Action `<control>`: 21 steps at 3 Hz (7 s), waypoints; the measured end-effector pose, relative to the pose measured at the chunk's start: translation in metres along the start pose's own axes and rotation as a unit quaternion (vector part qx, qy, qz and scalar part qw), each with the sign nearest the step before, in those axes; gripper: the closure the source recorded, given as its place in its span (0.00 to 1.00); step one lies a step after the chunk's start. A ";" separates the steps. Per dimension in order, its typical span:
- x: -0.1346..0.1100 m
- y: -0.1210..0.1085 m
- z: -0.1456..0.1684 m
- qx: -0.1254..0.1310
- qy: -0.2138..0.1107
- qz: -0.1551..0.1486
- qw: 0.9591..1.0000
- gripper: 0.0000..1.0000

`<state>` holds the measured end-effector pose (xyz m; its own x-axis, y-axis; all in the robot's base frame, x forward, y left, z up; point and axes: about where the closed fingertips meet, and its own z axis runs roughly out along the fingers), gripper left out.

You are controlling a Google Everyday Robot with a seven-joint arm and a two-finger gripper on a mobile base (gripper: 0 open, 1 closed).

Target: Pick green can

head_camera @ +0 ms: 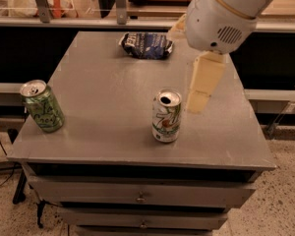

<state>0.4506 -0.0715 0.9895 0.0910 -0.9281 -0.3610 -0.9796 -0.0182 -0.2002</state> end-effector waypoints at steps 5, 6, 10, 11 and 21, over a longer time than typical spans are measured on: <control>-0.133 -0.085 0.092 -0.050 -0.120 -0.085 0.988 0.00; -0.142 -0.087 0.117 -0.059 -0.122 -0.083 0.987 0.00; -0.177 -0.063 0.185 -0.102 -0.179 -0.102 0.973 0.00; -0.181 -0.067 0.190 -0.110 -0.193 -0.104 0.970 0.00; -0.234 -0.051 0.179 -0.123 -0.257 -0.137 0.949 1.00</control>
Offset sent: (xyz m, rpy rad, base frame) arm 0.0689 0.0911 0.0124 0.1299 0.0021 0.1013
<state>0.5115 0.2132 0.9209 0.3625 -0.5730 -0.7350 -0.9126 -0.3784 -0.1551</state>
